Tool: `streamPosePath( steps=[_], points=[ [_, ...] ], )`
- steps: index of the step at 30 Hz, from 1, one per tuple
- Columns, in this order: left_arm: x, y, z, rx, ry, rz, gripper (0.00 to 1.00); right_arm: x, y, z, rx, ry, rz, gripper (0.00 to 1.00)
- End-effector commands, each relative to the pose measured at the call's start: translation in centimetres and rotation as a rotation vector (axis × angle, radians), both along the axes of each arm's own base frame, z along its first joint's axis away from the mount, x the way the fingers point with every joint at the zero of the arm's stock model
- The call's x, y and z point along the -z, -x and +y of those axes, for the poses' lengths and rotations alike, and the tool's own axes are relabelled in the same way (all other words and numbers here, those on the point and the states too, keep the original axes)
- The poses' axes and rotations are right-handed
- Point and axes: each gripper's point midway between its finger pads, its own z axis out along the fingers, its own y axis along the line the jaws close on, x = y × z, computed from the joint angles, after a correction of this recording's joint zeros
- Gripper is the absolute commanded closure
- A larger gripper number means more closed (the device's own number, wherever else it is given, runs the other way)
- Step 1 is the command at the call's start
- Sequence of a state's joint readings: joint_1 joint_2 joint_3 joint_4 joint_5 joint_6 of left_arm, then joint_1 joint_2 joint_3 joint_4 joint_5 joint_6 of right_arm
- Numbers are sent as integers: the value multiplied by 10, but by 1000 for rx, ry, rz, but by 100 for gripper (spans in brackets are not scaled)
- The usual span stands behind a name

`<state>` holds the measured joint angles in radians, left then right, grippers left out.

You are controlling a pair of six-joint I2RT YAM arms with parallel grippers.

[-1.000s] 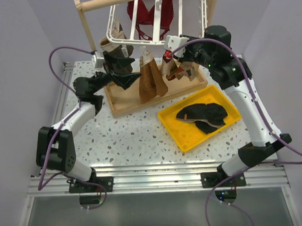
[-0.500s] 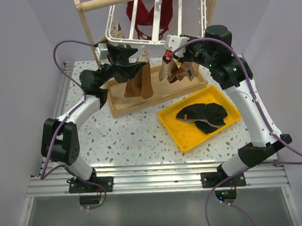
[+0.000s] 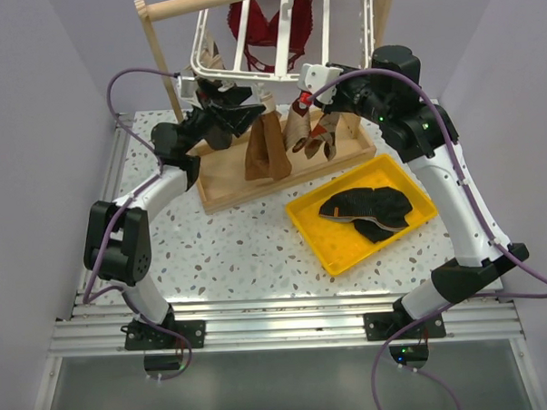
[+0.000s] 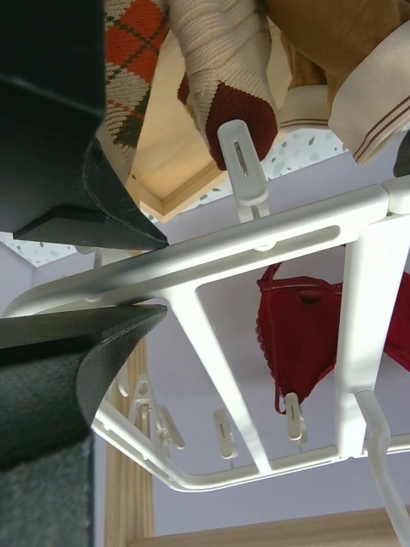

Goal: Remove the underwear clipped to the hanger

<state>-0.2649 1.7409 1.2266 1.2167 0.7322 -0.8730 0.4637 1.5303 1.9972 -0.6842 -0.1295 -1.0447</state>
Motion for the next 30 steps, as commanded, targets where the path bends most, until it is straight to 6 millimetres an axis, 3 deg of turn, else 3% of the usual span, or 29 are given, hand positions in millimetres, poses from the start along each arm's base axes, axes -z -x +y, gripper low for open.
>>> streamPosePath(
  steps=[1, 8, 23, 26, 30],
  points=[
    [-41, 15, 5, 10, 75, -97, 13, -29, 15, -7, -3, -64, -48, 66],
    [-51, 10, 5, -10, 130, -62, 14, -29, 17, -8, -2, -67, -46, 66],
    [-43, -1, -12, 69, 126, 63, 22, -30, 19, -6, -12, -78, -44, 66],
    [-44, 0, -10, 74, 145, 77, 28, -29, 19, -6, -14, -78, -42, 66],
    [-49, 2, -9, 84, 170, 86, 47, -28, 19, -6, -12, -76, -40, 66]
  ],
)
